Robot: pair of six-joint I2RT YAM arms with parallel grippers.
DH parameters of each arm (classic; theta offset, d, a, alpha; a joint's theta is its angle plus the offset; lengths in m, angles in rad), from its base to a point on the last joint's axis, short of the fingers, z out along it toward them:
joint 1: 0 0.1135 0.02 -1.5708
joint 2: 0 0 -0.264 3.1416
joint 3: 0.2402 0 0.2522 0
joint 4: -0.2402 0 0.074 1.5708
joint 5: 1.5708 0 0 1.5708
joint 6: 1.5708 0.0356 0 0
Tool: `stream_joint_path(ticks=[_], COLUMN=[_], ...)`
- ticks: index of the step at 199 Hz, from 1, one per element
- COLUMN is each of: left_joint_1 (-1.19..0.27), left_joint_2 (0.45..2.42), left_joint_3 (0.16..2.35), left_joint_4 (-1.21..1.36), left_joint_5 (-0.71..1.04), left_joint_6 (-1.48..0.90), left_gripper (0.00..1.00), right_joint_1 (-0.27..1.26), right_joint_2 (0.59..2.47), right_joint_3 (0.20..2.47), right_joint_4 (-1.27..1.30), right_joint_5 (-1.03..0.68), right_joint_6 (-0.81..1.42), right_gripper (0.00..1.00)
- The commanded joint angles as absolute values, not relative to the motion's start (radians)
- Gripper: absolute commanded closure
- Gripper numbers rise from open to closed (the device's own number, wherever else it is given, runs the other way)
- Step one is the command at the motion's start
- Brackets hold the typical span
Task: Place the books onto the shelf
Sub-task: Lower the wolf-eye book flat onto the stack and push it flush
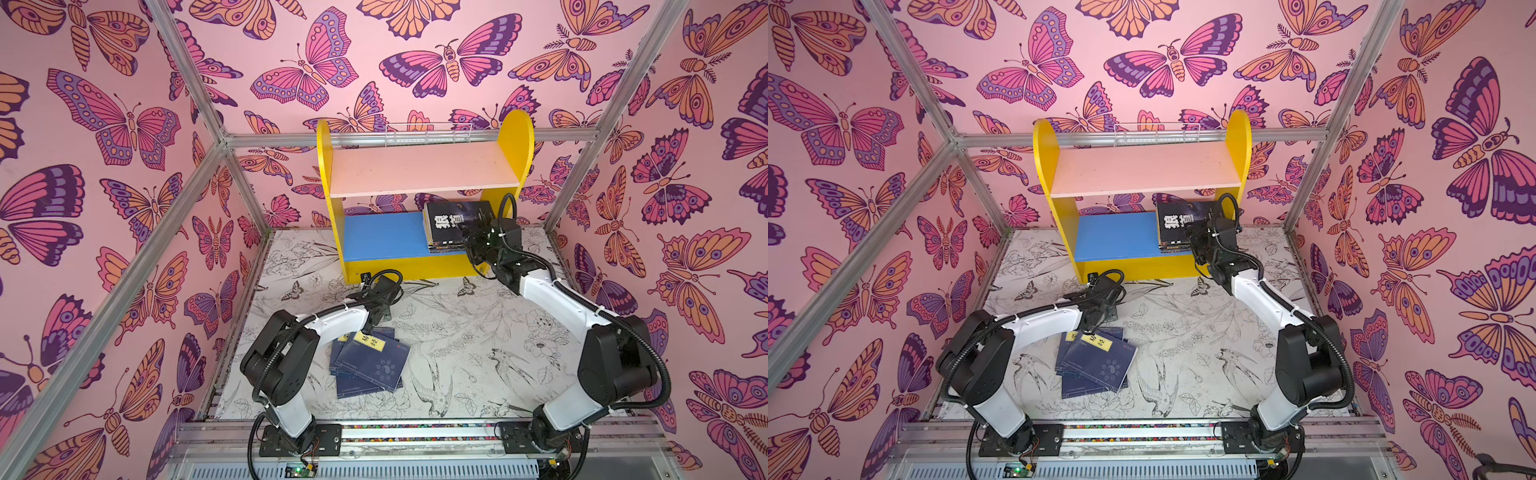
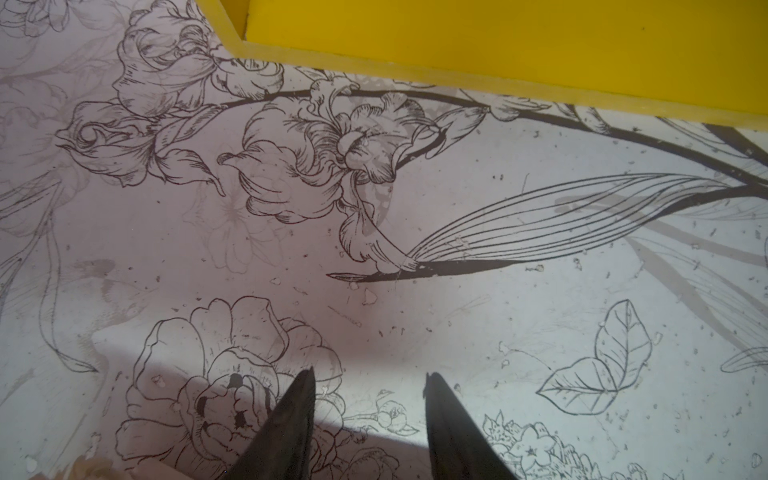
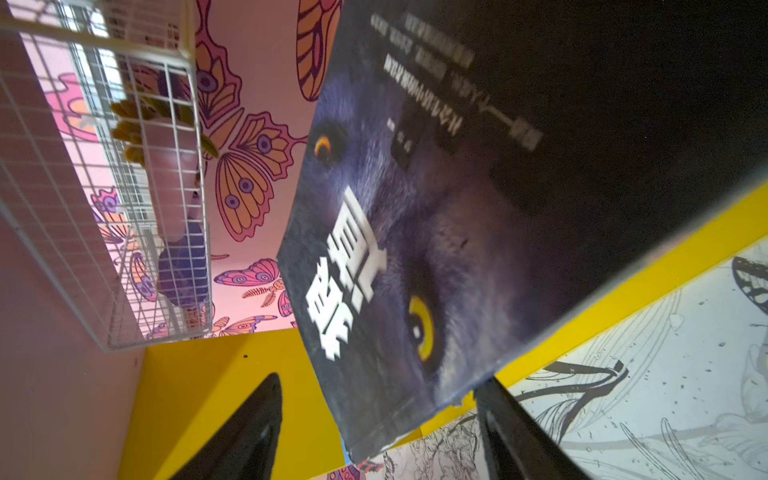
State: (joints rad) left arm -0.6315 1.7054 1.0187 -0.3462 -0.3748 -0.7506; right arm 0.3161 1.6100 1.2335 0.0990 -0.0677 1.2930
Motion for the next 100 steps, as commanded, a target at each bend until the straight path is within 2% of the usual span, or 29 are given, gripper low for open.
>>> stream_joint_path(ticks=[1, 33, 62, 88, 100], left_joint_1=[-0.631, -0.620, -0.614, -0.612, -0.612], left_joint_2=[1.675, 1.665, 1.655, 1.659, 1.661], left_joint_3=[1.024, 1.023, 1.018, 1.019, 1.018], left_joint_4=[-0.382, -0.390, -0.393, -0.393, -0.393], left_joint_5=[-0.391, -0.400, -0.406, -0.402, -0.398], left_joint_6=[-0.754, -0.747, -0.747, -0.750, -0.752], left_gripper=[0.54, 0.54, 0.54, 0.54, 0.54], right_joint_1=[0.316, 0.315, 0.317, 0.318, 0.318], right_joint_2=[1.598, 1.580, 1.552, 1.566, 1.565], right_joint_3=[1.263, 1.272, 1.258, 1.242, 1.242], right_joint_4=[0.076, 0.002, -0.004, 0.021, 0.021], right_joint_5=[-0.119, -0.124, -0.168, -0.185, -0.186], right_joint_6=[1.231, 1.163, 1.166, 1.175, 1.182], right_gripper=[0.32, 0.42, 0.66, 0.92, 1.00])
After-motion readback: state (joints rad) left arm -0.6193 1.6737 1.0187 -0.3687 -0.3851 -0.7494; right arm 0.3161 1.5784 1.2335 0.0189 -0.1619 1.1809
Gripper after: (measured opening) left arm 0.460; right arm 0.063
